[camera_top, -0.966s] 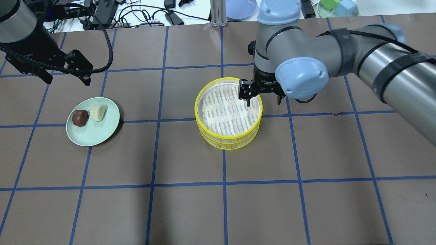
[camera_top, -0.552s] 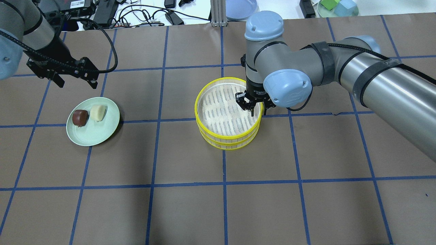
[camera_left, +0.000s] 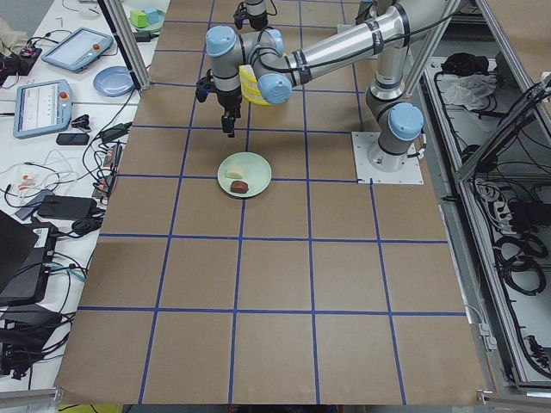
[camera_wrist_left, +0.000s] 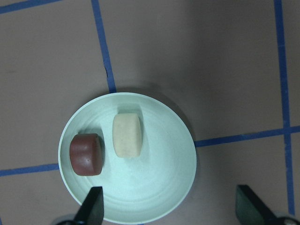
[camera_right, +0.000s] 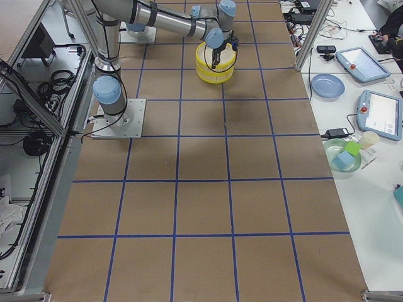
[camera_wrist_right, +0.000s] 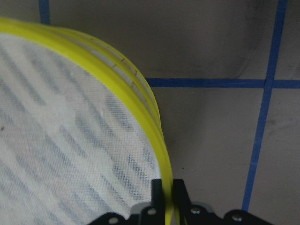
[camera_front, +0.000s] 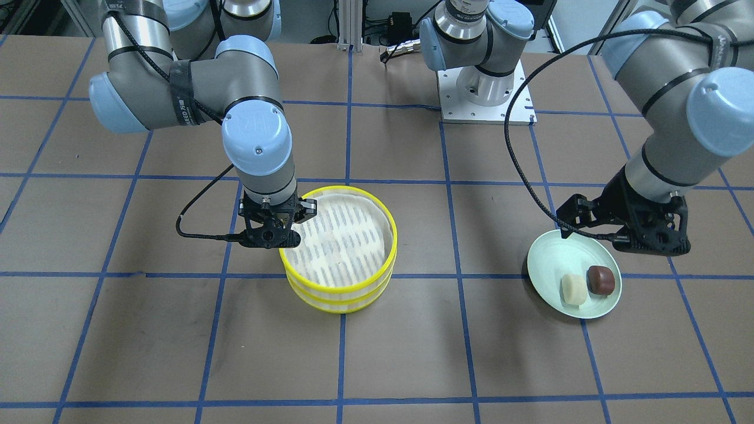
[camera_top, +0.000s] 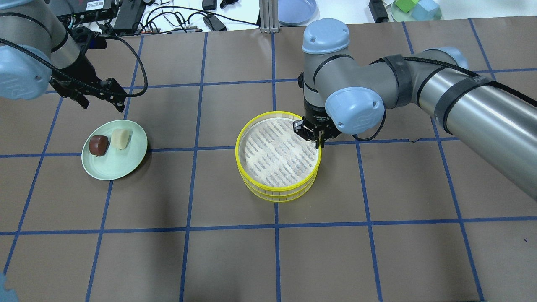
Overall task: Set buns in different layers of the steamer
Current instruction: 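Lift the top tier aside with the right gripper while the left grasps the white bun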
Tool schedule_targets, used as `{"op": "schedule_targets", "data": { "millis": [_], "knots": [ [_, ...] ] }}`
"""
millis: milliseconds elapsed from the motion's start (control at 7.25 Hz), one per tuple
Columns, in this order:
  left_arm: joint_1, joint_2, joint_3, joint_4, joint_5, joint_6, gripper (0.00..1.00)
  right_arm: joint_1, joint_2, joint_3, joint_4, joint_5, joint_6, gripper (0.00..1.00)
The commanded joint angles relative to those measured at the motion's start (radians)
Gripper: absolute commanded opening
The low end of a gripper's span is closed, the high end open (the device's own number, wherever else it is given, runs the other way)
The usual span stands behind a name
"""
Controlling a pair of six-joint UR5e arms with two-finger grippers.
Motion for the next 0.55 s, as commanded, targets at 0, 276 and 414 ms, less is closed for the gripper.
{"op": "schedule_targets", "data": {
  "millis": [0,276,414],
  "knots": [
    [0.032,-0.084,0.0,0.064,-0.001,0.07,1.0,-0.009,-0.002,-0.018,0.0,-0.001,-0.006,0.0],
    [0.055,-0.116,0.0,0.078,-0.001,0.106,1.0,-0.092,-0.028,-0.081,0.053,0.006,-0.053,0.0],
    [0.058,-0.116,0.0,0.079,0.0,0.104,1.0,-0.145,-0.042,-0.136,0.143,0.002,-0.14,0.0]
  ]
}}
